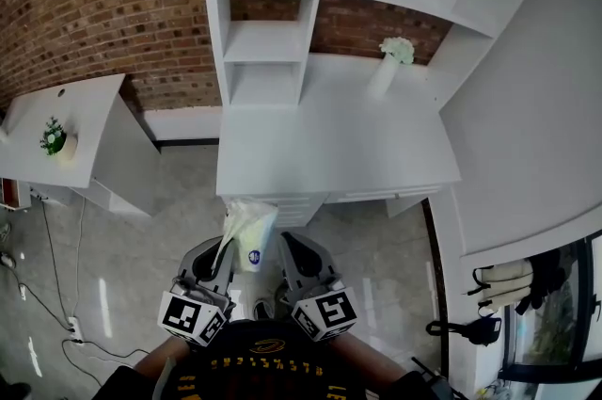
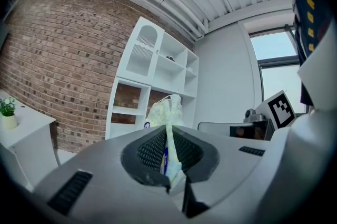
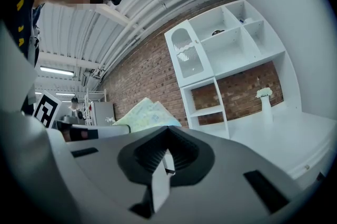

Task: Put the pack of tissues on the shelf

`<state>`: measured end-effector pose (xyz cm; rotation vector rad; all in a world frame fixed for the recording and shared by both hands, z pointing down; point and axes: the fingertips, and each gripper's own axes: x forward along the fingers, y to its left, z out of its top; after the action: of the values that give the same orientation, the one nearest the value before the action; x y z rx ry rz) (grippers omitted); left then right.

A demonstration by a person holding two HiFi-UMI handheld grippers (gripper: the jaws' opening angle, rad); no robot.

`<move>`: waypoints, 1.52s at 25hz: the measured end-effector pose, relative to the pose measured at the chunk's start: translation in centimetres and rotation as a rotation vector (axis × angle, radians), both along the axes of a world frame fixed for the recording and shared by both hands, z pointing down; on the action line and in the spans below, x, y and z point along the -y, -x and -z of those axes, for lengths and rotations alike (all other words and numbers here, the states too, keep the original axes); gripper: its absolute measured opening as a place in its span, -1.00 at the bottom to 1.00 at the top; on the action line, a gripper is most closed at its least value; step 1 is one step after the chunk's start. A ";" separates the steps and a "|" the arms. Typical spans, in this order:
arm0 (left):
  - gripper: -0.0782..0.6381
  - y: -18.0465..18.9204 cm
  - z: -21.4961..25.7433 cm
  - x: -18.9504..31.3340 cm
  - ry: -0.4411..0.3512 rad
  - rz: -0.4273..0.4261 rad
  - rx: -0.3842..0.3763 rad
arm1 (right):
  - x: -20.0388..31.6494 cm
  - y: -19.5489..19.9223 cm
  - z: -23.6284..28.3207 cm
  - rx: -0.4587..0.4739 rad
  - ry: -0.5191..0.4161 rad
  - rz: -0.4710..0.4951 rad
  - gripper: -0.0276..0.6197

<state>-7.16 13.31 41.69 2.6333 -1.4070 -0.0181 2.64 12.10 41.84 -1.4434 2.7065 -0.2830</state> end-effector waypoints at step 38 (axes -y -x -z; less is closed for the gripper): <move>-0.75 -6.4 1.3 20.3 0.002 0.155 0.026 | 22.6 -6.1 -0.3 0.027 0.039 0.131 -0.92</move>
<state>-0.79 -6.96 40.39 2.5255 -1.6149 -0.0013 8.79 -10.47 42.13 -1.2637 2.7934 -0.3616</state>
